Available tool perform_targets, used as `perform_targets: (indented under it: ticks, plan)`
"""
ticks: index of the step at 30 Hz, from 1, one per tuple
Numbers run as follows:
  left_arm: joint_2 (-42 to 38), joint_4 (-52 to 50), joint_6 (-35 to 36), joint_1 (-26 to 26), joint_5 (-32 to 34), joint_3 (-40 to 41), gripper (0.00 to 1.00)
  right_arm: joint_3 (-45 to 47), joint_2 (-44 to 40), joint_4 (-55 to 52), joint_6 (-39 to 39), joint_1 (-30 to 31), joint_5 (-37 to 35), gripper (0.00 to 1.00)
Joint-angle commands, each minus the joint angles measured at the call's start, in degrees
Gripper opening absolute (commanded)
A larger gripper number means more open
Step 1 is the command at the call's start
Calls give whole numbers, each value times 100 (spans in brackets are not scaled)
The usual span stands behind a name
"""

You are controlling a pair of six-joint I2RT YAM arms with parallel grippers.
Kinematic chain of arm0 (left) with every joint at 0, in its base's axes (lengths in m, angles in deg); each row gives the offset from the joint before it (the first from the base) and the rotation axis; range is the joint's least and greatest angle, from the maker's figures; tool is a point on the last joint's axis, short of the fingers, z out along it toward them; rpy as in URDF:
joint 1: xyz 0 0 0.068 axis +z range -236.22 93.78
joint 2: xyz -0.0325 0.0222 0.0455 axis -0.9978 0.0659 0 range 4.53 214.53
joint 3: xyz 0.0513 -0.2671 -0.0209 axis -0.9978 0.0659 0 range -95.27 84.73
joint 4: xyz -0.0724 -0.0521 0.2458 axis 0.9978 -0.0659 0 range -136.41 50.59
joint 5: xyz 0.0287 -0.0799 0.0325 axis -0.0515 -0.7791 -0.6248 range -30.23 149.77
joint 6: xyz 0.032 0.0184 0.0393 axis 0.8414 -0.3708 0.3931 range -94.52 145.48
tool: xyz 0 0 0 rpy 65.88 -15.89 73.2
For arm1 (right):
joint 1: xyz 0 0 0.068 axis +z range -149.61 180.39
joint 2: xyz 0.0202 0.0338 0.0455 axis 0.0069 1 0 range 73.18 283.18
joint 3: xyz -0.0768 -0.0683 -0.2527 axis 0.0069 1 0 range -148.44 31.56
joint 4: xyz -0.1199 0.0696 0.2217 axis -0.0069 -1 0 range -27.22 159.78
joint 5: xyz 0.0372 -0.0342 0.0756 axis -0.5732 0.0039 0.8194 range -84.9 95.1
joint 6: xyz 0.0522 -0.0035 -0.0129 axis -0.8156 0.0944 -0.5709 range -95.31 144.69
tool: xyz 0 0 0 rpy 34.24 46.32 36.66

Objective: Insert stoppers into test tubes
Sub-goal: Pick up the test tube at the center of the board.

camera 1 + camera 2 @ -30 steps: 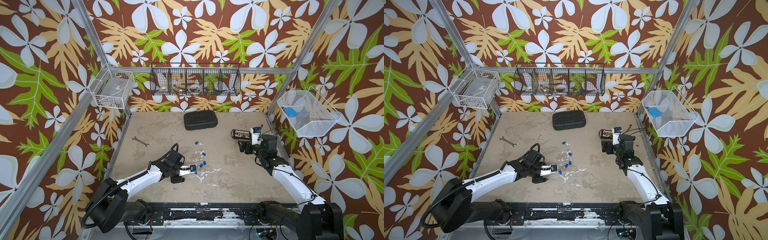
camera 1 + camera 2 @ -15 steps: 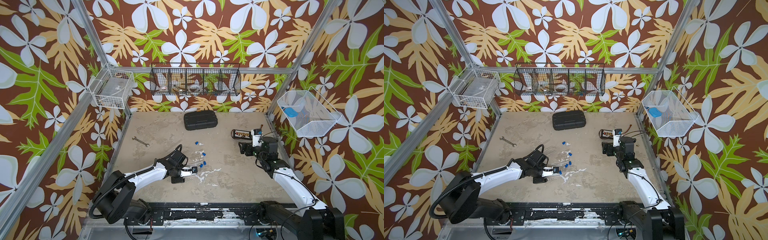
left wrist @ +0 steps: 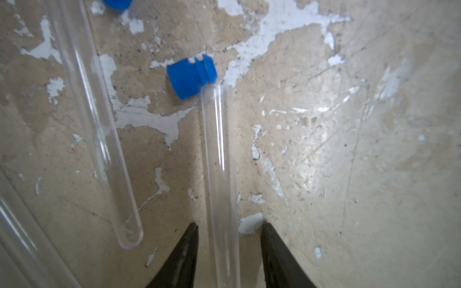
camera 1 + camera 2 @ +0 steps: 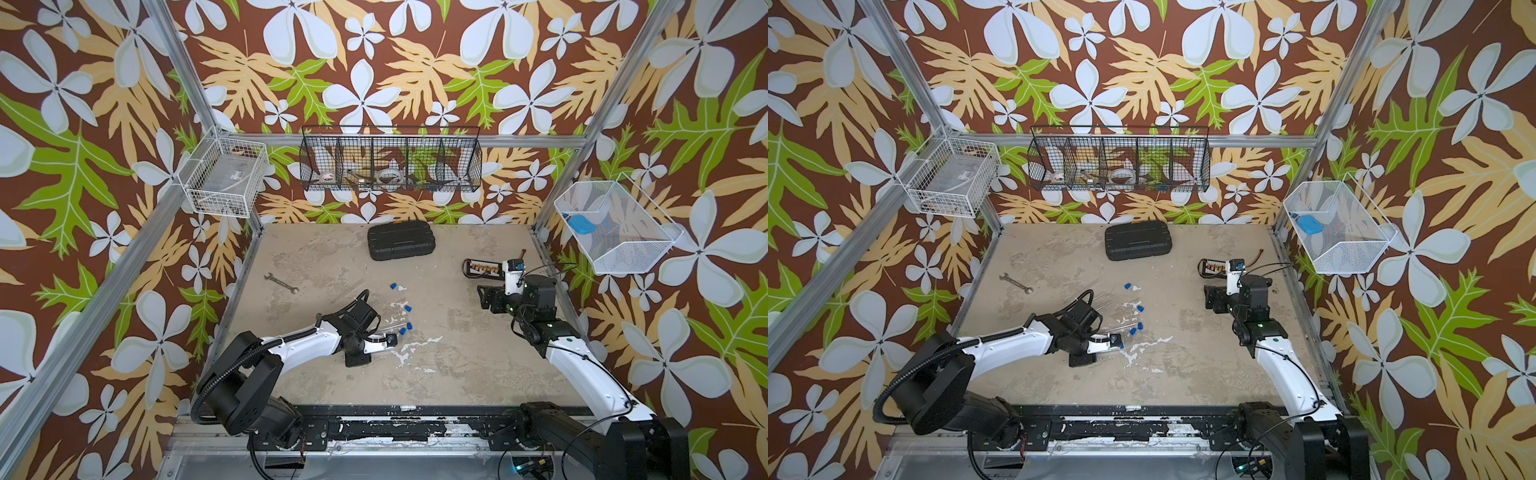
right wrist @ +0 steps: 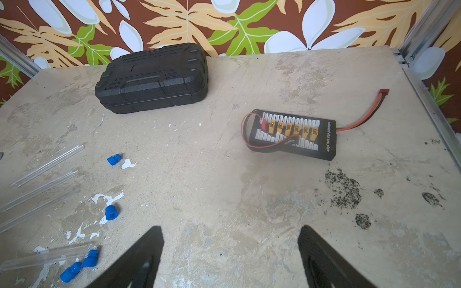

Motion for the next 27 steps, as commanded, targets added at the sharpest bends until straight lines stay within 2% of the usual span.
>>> perform_targets:
  ticks: [1,5,16,27]
  plan:
    - [104,-161,-65,-24,121,-19,39,3,-28,8,-61,-6,-97,87]
    - [153,-208,-83,-24,173,-32,30,30,-58,-8,-61,-6,-112,87]
    - [64,-45,-215,-33,237,75,14,-183,-186,44,-248,-6,-112,88]
    - [-221,88,-424,-25,380,214,6,-210,-151,-82,-269,-6,-6,88]
